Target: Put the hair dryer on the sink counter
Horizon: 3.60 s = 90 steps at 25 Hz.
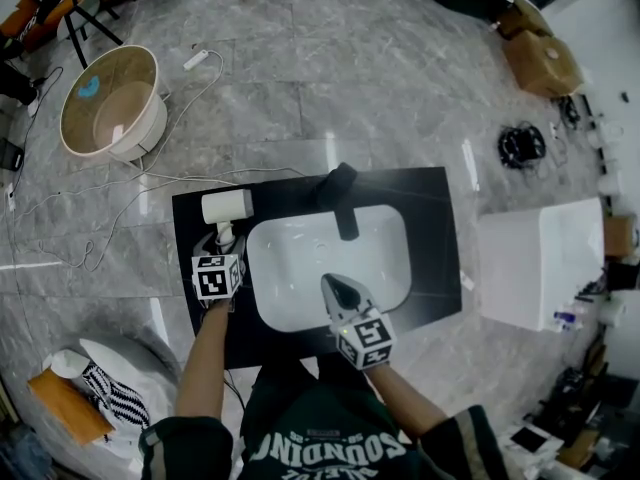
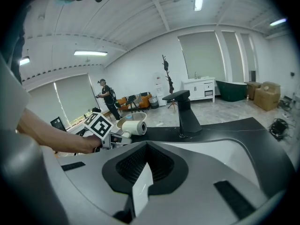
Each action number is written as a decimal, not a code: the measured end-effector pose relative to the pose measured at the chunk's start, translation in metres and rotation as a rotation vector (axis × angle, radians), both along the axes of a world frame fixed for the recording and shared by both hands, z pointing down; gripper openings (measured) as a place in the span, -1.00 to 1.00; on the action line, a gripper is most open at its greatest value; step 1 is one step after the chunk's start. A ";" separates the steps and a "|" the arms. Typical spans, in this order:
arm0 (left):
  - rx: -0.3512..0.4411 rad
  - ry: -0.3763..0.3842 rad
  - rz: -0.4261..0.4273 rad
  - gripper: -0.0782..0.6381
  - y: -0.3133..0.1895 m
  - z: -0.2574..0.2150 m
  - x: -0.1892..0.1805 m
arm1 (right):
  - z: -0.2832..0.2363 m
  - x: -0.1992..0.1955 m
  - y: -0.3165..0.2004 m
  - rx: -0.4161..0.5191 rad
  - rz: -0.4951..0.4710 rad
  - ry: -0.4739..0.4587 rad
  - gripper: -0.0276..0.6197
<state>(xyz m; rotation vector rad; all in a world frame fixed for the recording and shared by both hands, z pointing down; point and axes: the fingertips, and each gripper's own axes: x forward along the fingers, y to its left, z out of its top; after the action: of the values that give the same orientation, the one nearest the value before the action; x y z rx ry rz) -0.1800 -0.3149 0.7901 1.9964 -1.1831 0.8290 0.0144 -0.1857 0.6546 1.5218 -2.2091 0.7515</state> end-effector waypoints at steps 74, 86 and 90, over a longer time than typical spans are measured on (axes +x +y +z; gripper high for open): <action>0.536 0.062 0.059 -0.78 0.144 -0.272 0.089 | -0.126 0.072 0.012 0.345 -0.137 -0.008 -0.91; 0.555 0.089 0.094 -0.78 0.142 -0.271 0.112 | -0.134 0.095 0.016 0.395 -0.097 0.009 -0.92; 0.552 0.100 0.099 -0.78 0.141 -0.271 0.115 | -0.133 0.094 0.018 0.382 -0.100 0.010 -0.92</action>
<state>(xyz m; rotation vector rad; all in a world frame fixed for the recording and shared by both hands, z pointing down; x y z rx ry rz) -0.0654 -0.1741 0.5191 2.5210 -1.3671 0.4684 0.1085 -0.1680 0.5211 1.5569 -2.5047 0.2995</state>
